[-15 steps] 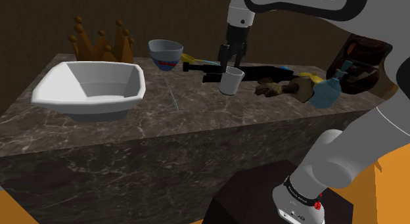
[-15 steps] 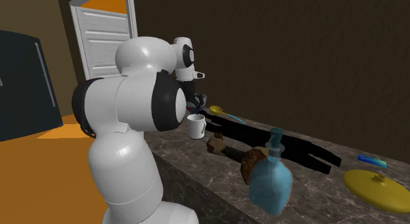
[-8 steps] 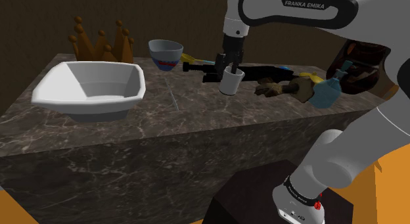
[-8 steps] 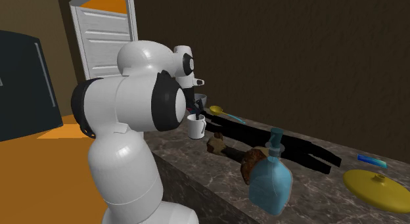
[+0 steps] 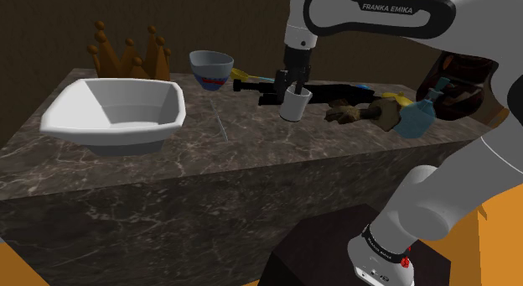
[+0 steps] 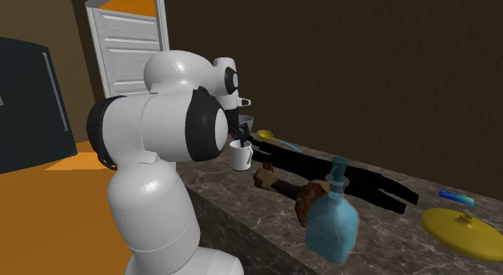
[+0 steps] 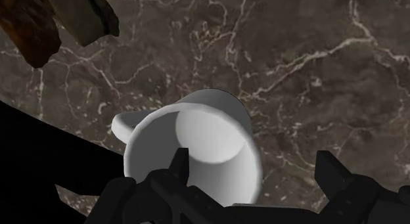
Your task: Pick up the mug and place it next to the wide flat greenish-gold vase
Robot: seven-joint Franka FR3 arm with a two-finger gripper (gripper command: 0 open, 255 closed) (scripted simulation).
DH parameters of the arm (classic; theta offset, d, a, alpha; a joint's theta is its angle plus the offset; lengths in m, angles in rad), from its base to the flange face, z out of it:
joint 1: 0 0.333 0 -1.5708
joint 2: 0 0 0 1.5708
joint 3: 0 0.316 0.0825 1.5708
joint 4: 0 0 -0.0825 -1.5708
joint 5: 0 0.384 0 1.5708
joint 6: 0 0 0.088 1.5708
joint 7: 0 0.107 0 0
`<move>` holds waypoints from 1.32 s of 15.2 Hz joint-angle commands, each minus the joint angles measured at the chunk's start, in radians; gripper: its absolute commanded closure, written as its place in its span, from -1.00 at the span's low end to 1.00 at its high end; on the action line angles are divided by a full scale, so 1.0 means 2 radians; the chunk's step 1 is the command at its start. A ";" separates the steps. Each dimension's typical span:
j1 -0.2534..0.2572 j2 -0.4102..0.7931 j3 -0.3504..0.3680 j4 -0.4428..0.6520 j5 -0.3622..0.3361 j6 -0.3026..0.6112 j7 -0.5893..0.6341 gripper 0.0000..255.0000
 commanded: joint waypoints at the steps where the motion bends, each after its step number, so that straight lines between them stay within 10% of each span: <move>1: 0.000 0.000 0.000 0.000 0.000 0.000 0.000 1.00; 20: 0.000 0.015 0.001 0.083 -0.001 -0.068 -0.003 1.00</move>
